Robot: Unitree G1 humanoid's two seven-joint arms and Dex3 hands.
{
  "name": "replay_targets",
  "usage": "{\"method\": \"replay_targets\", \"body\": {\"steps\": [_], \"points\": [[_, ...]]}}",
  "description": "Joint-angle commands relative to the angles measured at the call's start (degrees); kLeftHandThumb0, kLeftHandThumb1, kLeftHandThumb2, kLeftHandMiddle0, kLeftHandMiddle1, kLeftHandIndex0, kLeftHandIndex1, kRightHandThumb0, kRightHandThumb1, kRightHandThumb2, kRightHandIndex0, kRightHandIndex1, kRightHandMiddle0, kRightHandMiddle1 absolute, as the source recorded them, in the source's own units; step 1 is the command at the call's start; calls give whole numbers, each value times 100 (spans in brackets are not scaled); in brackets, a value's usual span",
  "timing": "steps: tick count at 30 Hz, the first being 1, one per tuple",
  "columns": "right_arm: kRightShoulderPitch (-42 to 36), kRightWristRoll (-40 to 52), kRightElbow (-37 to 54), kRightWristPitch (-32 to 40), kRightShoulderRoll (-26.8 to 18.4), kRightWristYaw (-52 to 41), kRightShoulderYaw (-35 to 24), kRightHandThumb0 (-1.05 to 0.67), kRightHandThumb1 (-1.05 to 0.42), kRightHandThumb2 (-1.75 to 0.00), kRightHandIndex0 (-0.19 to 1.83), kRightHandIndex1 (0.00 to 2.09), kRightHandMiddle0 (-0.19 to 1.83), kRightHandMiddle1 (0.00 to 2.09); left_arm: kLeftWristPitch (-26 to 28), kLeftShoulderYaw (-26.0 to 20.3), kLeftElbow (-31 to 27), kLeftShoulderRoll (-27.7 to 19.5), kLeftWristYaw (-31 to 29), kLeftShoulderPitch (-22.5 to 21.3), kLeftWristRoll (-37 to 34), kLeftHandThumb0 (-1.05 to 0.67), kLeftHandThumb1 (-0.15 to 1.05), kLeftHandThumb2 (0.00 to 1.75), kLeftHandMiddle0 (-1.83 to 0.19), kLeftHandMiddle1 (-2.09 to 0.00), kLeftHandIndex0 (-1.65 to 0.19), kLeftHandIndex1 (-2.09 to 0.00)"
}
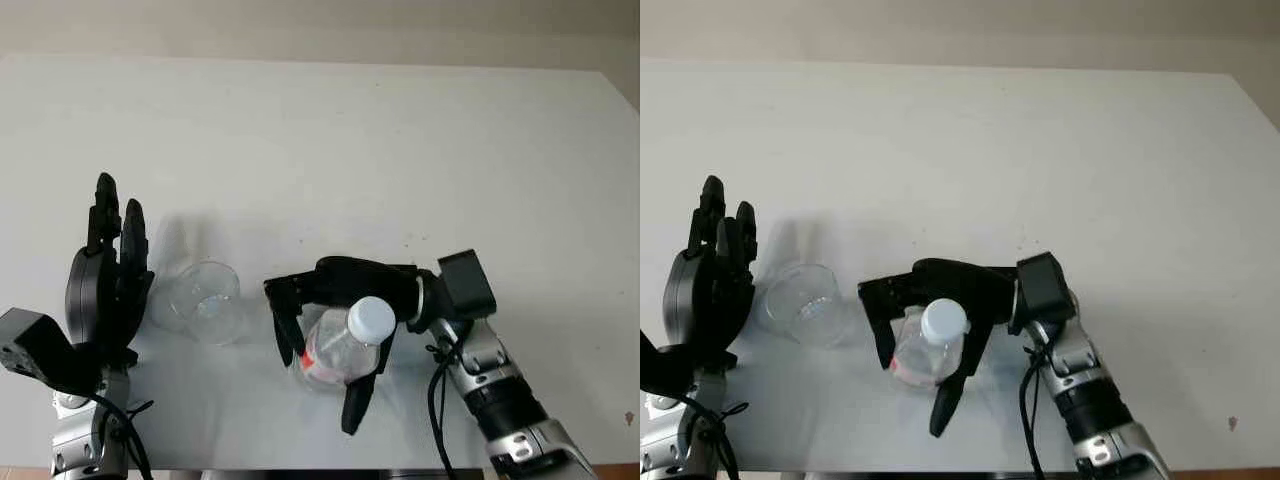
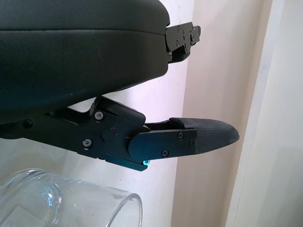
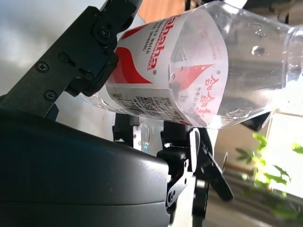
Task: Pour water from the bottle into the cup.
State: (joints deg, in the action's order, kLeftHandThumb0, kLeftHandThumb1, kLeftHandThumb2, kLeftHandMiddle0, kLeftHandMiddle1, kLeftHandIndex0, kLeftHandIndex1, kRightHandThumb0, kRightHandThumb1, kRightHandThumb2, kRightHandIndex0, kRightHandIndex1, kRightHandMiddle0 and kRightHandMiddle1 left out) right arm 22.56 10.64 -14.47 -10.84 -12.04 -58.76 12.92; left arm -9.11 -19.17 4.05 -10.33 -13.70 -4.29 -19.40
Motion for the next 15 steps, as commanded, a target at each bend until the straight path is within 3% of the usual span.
{"method": "replay_targets", "body": {"steps": [1, 8, 13, 14, 15], "points": [[-139, -69, 245, 55, -26, 251, -34, -48, -105, -19, 157, 209, 135, 209, -55, -49, -25, -49, -33, 76, -34, -71, 105, 47, 13, -5, 16, -5], [-282, -302, 25, -287, 159, 1470, -293, -45, -105, -37, 165, 209, 140, 209, -74, -53, 10, -71, -63, 104, -1, -71, 105, 48, 13, -5, 16, -5], [179, -311, -649, -274, 269, 2241, -710, -42, -105, -41, 158, 209, 144, 209, -78, -33, 14, -37, -78, 108, -2, -72, 105, 47, 13, -5, 16, -5], [375, -456, -854, -332, 312, 2611, -795, -40, -105, -49, 169, 209, 157, 209, -67, -30, 19, -25, -87, 106, -23, -71, 105, 47, 13, -5, 16, -5], [510, -568, -1000, -385, 341, 2876, -844, -40, -105, -47, 164, 209, 155, 209, -56, -26, 19, -18, -92, 107, -37, -71, 105, 47, 14, -5, 16, -5]]}}
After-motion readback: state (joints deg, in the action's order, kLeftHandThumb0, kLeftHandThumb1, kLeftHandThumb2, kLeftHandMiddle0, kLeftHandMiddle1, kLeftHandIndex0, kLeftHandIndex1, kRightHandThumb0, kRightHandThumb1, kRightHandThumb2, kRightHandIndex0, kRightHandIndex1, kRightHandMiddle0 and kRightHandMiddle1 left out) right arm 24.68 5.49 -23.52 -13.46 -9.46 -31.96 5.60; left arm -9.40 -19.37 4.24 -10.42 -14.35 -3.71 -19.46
